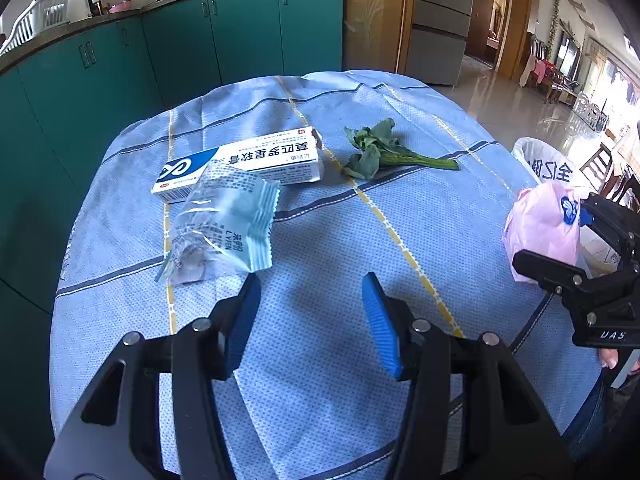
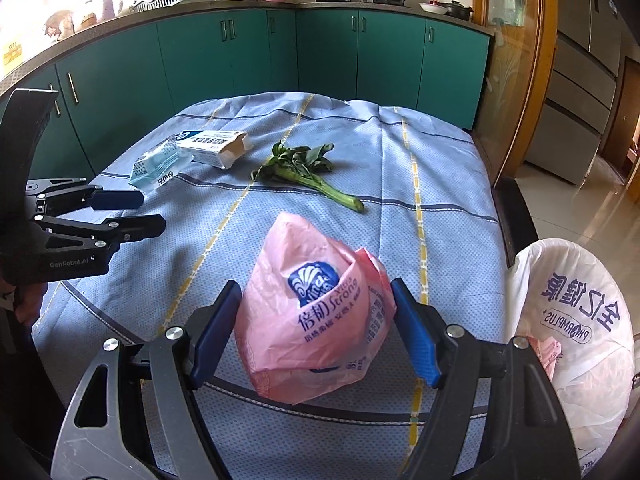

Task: Collect trash

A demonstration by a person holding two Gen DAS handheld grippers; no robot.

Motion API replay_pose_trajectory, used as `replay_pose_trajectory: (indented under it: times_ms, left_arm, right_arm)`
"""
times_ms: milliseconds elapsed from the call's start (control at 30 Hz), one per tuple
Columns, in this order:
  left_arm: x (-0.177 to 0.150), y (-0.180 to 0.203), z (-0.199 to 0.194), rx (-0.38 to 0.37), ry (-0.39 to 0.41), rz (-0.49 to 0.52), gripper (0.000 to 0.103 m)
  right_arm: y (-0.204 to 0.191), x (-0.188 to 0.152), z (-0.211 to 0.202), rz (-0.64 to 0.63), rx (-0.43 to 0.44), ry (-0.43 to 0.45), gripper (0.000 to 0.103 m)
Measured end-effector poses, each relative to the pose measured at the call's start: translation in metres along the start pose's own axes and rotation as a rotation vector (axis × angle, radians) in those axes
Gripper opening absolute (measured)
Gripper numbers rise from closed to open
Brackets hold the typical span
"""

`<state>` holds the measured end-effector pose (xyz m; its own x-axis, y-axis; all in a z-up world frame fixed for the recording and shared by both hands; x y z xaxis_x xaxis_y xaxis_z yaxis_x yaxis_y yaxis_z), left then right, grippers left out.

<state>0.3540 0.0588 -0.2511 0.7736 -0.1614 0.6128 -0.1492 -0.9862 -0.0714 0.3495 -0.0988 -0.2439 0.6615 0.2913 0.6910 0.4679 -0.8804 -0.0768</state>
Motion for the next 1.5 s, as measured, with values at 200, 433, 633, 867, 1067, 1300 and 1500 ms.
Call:
replay_pose_trajectory:
  times_ms: [200,433,633,867,1067,1300,1500]
  left_arm:
    - [0.001,-0.007,0.000,0.025,0.008,-0.023,0.075]
    - [0.001,-0.008,0.002,0.033,0.002,-0.016,0.079]
    - [0.000,-0.008,0.003,0.036,-0.002,-0.010,0.079]
    - [-0.001,-0.008,0.003,0.042,-0.005,-0.012,0.084]
    - [-0.001,-0.010,0.003,0.048,-0.004,-0.017,0.087]
    - [0.001,-0.013,0.001,0.050,0.006,-0.023,0.087]
    - [0.003,-0.018,-0.001,0.056,0.014,-0.040,0.088]
  right_arm:
    - [-0.005,-0.002,0.002,-0.016,0.002,-0.005,0.075]
    - [-0.005,-0.002,0.002,-0.016,0.002,-0.006,0.077]
    - [-0.007,-0.002,0.002,-0.024,0.001,-0.006,0.078]
    - [-0.007,-0.003,0.003,-0.022,0.001,-0.008,0.079]
    - [-0.011,-0.002,0.001,-0.033,0.000,0.006,0.079]
    - [-0.013,-0.001,-0.001,-0.041,0.010,0.016,0.063]
    - [-0.010,0.003,-0.007,-0.024,0.011,0.044,0.061]
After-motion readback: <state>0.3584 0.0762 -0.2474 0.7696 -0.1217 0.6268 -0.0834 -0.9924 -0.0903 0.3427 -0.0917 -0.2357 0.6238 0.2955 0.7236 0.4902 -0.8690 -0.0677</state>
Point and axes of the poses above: each gripper's, at about its wrist camera, not at the fingertips, and z roughly the way its jaws point, y to its right, x to its top, the point moved 9 cm from there along z, roughly the way its jaws point, and after that the axes turned 4 degrees about x, right-handed, at the moved point
